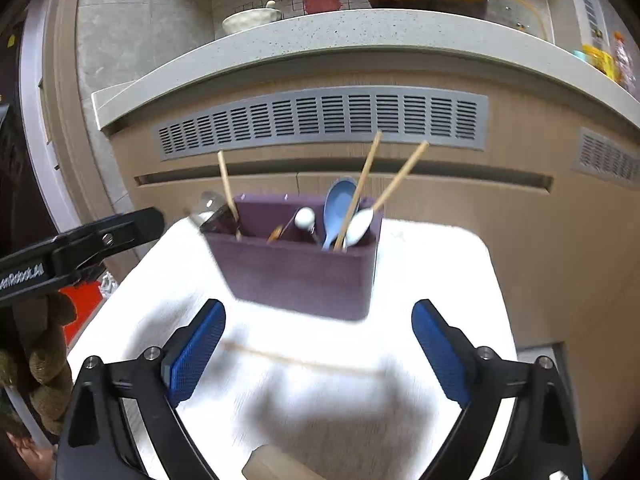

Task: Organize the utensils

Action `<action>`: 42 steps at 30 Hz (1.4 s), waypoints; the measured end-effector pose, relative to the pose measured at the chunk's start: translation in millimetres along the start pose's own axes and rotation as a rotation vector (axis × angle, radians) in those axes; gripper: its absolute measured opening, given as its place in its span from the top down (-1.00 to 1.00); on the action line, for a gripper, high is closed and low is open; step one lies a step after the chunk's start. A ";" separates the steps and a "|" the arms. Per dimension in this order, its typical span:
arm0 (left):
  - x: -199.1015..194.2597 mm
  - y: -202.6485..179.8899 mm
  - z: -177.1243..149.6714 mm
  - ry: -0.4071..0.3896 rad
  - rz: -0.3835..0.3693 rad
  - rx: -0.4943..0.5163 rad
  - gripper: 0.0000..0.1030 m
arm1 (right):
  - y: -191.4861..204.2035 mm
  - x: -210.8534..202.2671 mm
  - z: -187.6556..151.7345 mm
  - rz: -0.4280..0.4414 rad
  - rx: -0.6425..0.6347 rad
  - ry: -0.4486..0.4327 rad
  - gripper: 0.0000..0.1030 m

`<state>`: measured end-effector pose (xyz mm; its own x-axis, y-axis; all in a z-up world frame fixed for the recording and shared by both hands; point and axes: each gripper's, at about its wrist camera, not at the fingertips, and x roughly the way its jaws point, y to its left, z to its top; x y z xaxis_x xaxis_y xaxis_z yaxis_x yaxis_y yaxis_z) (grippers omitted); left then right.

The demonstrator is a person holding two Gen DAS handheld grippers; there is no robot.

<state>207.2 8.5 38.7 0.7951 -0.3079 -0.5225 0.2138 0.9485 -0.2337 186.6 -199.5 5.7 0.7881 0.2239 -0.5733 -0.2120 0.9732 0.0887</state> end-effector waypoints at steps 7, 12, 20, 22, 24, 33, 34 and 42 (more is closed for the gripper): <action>-53.5 -11.8 -52.7 -0.076 0.122 -0.007 -1.00 | 18.9 -45.8 -35.2 -0.063 -0.019 -0.018 -0.82; -85.5 -30.3 -80.7 -0.157 0.232 0.066 -1.00 | 16.2 -79.7 -51.1 -0.133 0.029 -0.106 -0.92; -94.2 -44.5 -93.1 -0.150 0.251 0.115 -1.00 | 18.2 -106.0 -60.8 -0.212 0.016 -0.176 -0.97; -93.4 -44.9 -94.4 -0.140 0.251 0.116 -1.00 | 16.6 -105.6 -62.5 -0.211 0.023 -0.167 -0.98; -93.1 -44.9 -94.5 -0.134 0.246 0.115 -1.00 | 14.9 -104.2 -63.1 -0.209 0.031 -0.156 -0.98; -94.0 -44.9 -95.8 -0.130 0.243 0.118 -1.00 | 16.3 -105.1 -64.5 -0.203 0.018 -0.159 -0.98; -93.9 -45.0 -96.1 -0.128 0.243 0.119 -1.00 | 16.6 -105.3 -64.7 -0.204 0.016 -0.160 -0.98; -94.5 -46.6 -97.7 -0.125 0.242 0.118 -1.00 | 17.4 -106.5 -64.4 -0.204 0.012 -0.163 -0.98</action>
<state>66.7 -13.8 18.8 0.8931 -0.0668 -0.4448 0.0679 0.9976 -0.0135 61.8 -209.7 15.9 0.8970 0.0269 -0.4412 -0.0326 0.9995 -0.0054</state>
